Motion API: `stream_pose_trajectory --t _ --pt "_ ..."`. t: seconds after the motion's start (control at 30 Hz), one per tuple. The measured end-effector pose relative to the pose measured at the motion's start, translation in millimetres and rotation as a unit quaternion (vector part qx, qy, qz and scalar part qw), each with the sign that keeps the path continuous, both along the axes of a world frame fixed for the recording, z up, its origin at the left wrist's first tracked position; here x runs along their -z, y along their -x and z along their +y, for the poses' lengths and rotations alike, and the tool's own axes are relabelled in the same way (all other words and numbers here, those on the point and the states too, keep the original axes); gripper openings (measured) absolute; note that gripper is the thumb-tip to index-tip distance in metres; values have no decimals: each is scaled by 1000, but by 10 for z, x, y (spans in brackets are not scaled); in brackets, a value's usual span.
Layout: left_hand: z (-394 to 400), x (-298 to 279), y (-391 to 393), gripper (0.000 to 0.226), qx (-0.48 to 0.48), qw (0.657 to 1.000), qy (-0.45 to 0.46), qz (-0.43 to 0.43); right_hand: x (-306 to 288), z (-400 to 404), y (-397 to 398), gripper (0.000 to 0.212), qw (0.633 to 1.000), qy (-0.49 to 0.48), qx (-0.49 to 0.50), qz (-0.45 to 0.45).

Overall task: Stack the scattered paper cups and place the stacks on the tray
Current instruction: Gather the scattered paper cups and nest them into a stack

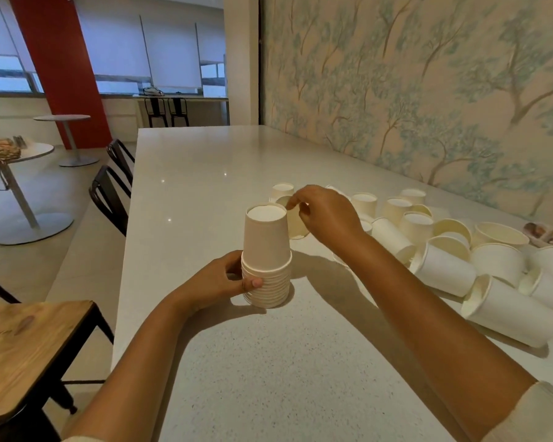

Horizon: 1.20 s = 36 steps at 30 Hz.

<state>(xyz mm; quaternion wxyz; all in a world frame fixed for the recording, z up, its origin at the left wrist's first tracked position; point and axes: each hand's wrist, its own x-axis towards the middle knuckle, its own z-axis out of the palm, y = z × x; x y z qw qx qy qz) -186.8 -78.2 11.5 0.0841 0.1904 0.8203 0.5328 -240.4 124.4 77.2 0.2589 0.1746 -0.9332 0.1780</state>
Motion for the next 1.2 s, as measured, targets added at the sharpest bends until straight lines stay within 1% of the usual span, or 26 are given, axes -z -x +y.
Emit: stream_pose_trajectory --t 0.07,0.1,0.17,0.27,0.3,0.33,0.4,0.43,0.5,0.53,0.6,0.7,0.83,0.97,1.07,1.13,1.2 --pt "-14 13 11 68 0 1000 -1 -2 -82 -9 -61 12 997 31 11 67" --pt "-15 19 16 65 -2 1000 3 -2 -121 -20 -90 13 995 53 15 87" --pt "-15 31 26 51 -3 1000 8 -2 -197 -44 -148 24 992 82 8 92" --pt "-21 29 31 49 -1 1000 7 -4 -315 -81 -244 35 992 100 -14 75" --pt "-23 27 29 53 -1 1000 8 -5 -345 -92 -276 38 992 104 -23 70" --pt "-21 19 18 62 1 1000 7 -1 -367 -103 -301 42 992 108 -33 62" --pt "-20 5 10 88 -1 1000 4 6 -387 -115 -323 58 989 131 -65 23" --pt "-17 1 6 95 -1 1000 3 8 -387 -117 -323 68 985 151 -85 -9" --pt "-6 -4 3 97 0 1000 3 10 -381 -104 -312 84 971 186 -129 -80" --pt "1 -2 5 92 -3 1000 3 9 -373 -93 -303 89 964 194 -149 -104" --pt "5 8 13 75 -11 1000 3 0 -362 -70 -287 91 960 183 -174 -121" --pt "-1 22 30 73 -13 1000 16 2 -375 -17 -272 88 963 156 -188 -116" --pt "-19 59 59 50 -22 999 31 13 -428 62 -268 87 968 122 -182 -120" --pt "-28 63 60 47 -25 999 33 24 -444 105 -266 92 964 85 -178 -178" --pt "-22 56 52 45 -26 999 34 25 -450 148 -288 95 964 28 -166 -205" --pt "-13 48 47 43 -26 999 38 25 -512 197 -333 93 962 4 -160 -222" --pt "-12 42 44 44 -28 999 39 25 -613 254 -402 84 955 0 -166 -245"
